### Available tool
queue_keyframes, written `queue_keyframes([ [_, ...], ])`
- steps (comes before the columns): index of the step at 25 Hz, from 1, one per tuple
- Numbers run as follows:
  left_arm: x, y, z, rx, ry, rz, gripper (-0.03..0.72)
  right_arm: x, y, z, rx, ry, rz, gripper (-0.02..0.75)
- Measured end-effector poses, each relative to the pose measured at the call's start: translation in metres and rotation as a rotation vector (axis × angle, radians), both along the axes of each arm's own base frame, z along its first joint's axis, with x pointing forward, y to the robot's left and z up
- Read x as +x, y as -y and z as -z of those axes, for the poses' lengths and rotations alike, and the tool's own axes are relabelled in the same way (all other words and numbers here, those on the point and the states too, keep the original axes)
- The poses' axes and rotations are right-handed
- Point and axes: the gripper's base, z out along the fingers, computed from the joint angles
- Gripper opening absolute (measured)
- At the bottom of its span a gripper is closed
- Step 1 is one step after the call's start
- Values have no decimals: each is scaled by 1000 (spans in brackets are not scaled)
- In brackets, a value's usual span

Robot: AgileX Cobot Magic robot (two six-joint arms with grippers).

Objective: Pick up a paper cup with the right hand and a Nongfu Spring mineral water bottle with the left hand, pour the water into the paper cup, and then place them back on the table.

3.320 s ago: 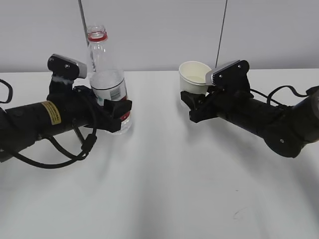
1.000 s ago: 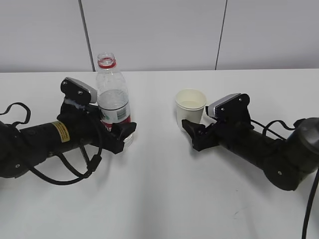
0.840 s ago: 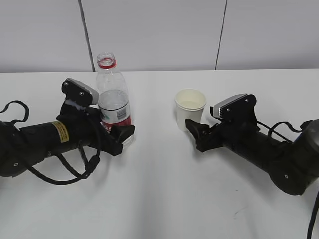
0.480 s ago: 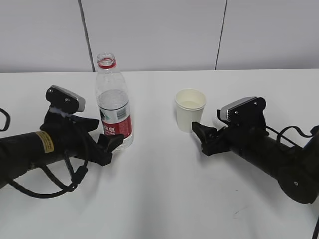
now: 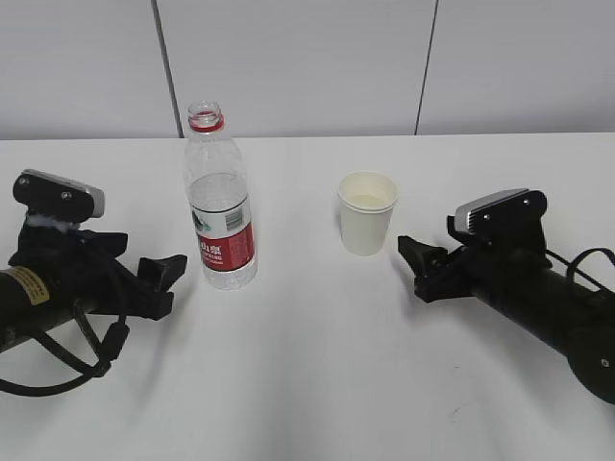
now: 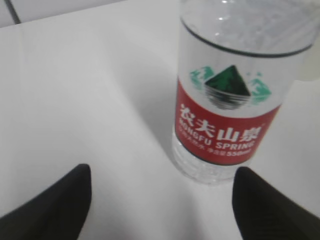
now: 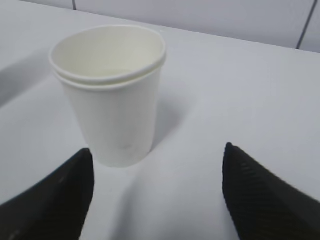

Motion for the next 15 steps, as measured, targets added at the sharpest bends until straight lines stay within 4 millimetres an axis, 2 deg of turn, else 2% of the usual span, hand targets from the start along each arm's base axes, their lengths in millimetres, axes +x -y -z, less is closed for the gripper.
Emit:
queue_keyframes([
  [5,2,-17,-2,32,0,-77,533,1,32,-6,3,7,100,594],
  [10,11,-51,-2,25,-6,-221,533,4,64,-6,14,5,204,593],
  [12,13,-64,-2,25,-7,-267,533,6,73,-7,19,13,228,593],
  [15,15,-79,-2,36,-5,-311,533,16,75,-11,18,25,211,593],
])
